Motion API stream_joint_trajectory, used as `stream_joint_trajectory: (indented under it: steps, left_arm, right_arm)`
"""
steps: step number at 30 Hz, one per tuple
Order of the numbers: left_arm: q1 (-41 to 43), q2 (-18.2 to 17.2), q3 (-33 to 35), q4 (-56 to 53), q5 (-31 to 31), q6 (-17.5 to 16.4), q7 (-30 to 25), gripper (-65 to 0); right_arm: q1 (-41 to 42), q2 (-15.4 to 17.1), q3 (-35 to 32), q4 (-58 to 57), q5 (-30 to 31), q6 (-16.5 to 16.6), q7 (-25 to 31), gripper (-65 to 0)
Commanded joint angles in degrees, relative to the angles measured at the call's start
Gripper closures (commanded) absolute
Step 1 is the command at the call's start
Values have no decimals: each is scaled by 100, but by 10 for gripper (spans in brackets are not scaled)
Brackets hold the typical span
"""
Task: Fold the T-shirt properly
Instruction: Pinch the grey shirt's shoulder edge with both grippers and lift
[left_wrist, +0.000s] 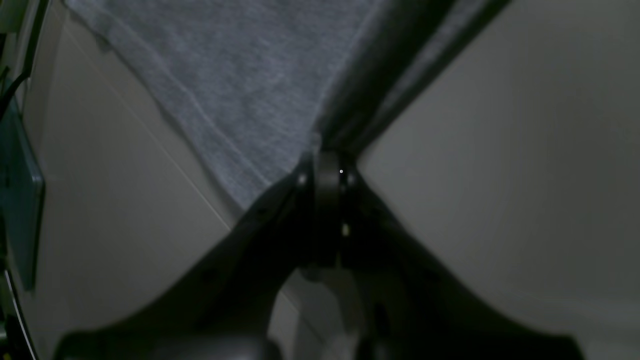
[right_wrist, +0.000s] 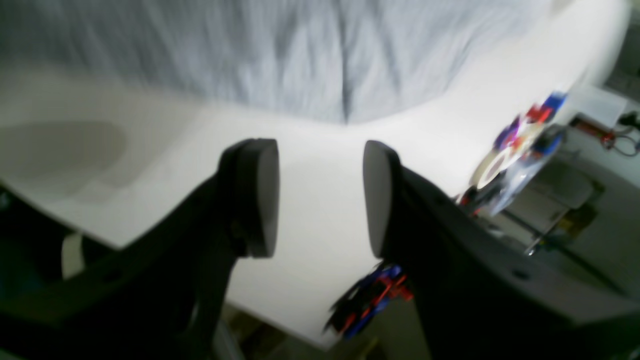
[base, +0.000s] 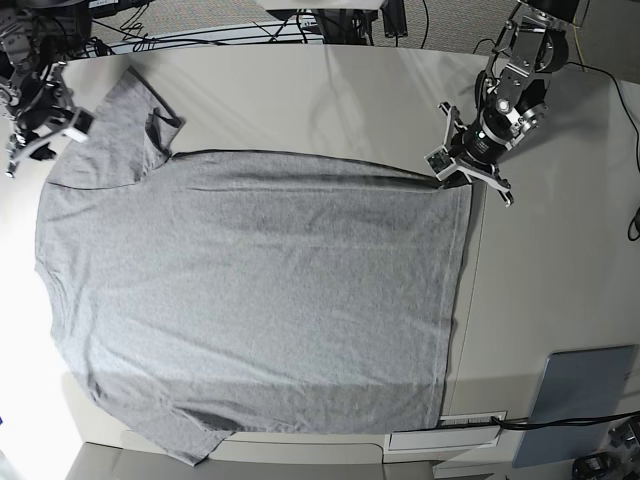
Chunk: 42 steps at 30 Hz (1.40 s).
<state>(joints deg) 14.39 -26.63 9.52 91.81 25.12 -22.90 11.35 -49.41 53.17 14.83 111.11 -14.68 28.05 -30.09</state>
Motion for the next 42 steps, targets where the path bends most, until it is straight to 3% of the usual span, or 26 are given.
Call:
stream_joint_trajectory:
  steps: [1, 4, 7, 11, 16, 32, 40, 42]
  left_arm:
    - [114, 31, 48, -111, 55, -398, 409, 0]
    - [111, 96, 48, -111, 57, -396, 409, 0]
    - [114, 107, 48, -111, 59, -393, 409, 0]
    - [116, 107, 48, -111, 61, -391, 411, 0]
    - [116, 105, 48, -111, 61, -354, 413, 0]
    - [116, 107, 48, -111, 61, -352, 417, 0]
    - [116, 105, 48, -111, 61, -354, 431, 0]
    - [116, 105, 48, -111, 59, -354, 431, 0]
  right_arm:
    - [-9, 114, 48, -20, 2, -17, 109, -270]
    - [-11, 109, -24, -138, 2, 275, 188, -270]
    - [-9, 109, -393, -179, -168, 280, 219, -270]
    - [258, 79, -1187, -391, -907, 151, 284, -270]
    - [1036, 66, -2074, -863, -1344, -109, 181, -270]
    - [2800, 61, -3716, -1373, -1272, -109, 254, -270]
    - [2944, -321, -3810, -1373, -1145, -85, 197, -269]
    - [2942, -334, -3810, -1373, -1147, 2, 160, -241]
